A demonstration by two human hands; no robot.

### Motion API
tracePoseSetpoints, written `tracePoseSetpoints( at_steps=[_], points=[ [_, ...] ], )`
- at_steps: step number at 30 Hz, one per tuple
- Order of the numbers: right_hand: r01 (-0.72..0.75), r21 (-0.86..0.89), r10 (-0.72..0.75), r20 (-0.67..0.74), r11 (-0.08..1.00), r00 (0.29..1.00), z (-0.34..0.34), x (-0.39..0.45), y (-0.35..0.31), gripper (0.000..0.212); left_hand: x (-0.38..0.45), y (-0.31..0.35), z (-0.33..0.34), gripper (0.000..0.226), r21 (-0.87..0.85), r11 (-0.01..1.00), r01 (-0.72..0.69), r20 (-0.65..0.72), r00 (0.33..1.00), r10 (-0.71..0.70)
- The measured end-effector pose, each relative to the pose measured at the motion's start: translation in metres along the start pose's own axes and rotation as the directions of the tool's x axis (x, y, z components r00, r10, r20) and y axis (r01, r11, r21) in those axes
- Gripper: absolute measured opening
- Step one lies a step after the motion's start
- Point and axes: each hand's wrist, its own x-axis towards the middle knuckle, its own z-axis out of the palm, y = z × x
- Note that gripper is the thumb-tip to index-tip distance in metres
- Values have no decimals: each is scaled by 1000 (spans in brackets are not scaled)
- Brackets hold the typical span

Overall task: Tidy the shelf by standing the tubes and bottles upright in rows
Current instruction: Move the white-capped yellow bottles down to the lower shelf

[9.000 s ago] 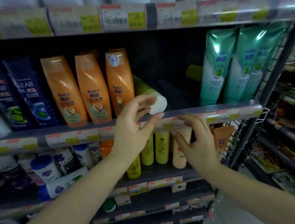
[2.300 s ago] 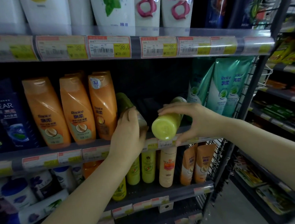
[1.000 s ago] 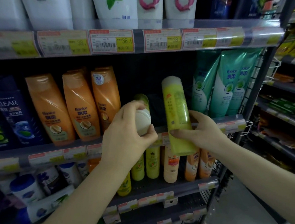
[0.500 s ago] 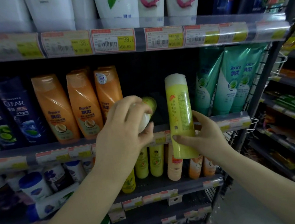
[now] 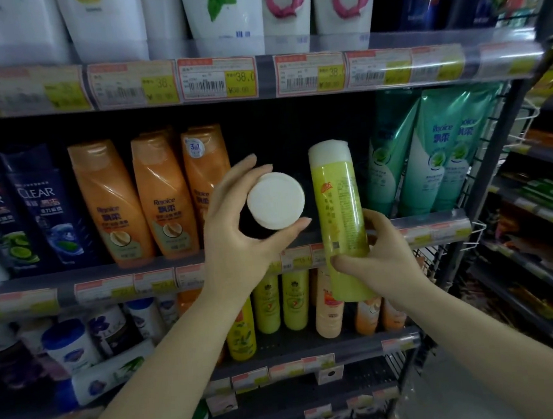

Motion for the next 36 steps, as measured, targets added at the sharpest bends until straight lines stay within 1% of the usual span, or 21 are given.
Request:
tracePoseSetpoints(
  at_steps=[3,5,7,8,9,11,13,15,17,20,23,26,28,30,31,33,35,36],
  points=[
    [8,80,-8,4,997,1000,-3,-4,6,79,6,-3,7,63,-187,980,74,21,997,-71],
    [17,142,-21,27,990,999,-8,-9,10,78,11,0,9,63,-278,956,98,-62,991,-119],
    [27,201,-41,68,979,997,-12,-13,12,75,18,6,9,61,-387,914,120,-161,967,-195],
    [34,220,-55,91,975,994,-14,-15,11,73,21,9,8,58,-433,894,113,-180,961,-209],
    [42,236,-70,111,971,991,-14,-16,11,73,24,12,8,56,-461,882,95,-180,964,-198],
    [56,260,-96,141,964,985,-13,-18,8,76,28,16,9,56,-485,873,58,-135,981,-139],
    [69,264,-115,161,962,980,-10,-19,6,74,31,21,12,59,-487,872,38,-75,994,-85],
    [89,277,-139,167,957,976,-5,-19,3,66,32,22,16,66,-449,893,22,-40,998,-45],
    [110,286,-163,170,952,972,-1,-19,2,65,31,21,19,71,-394,919,5,-10,1000,-10],
    [136,307,-194,167,942,967,1,-20,-1,65,29,16,19,75,-337,942,-1,29,1000,11],
    [150,367,-210,130,918,969,1,-21,-4,65,25,8,17,91,-233,972,-3,49,999,15],
    [102,454,-166,104,885,981,-1,-20,-7,61,18,5,13,83,-201,978,51,8,999,-50],
    [87,477,-147,90,875,985,-4,-20,-8,69,14,5,8,79,-219,974,50,-24,998,-57],
    [90,489,-151,86,867,985,-7,-20,-10,80,14,11,3,76,-241,970,15,-56,998,-29],
    [98,500,-163,87,860,983,-8,-21,-11,78,15,17,1,74,-244,970,-12,-65,998,-4],
    [132,520,-206,87,844,975,-10,-21,-13,65,21,29,-4,72,-238,970,-55,-59,997,42],
    [160,532,-241,87,831,967,-11,-21,-16,52,27,42,-12,70,-258,964,-69,-61,997,55],
    [172,530,-254,86,830,963,-12,-22,-17,50,30,48,-16,67,-281,957,-71,-68,996,54]
  ],
)
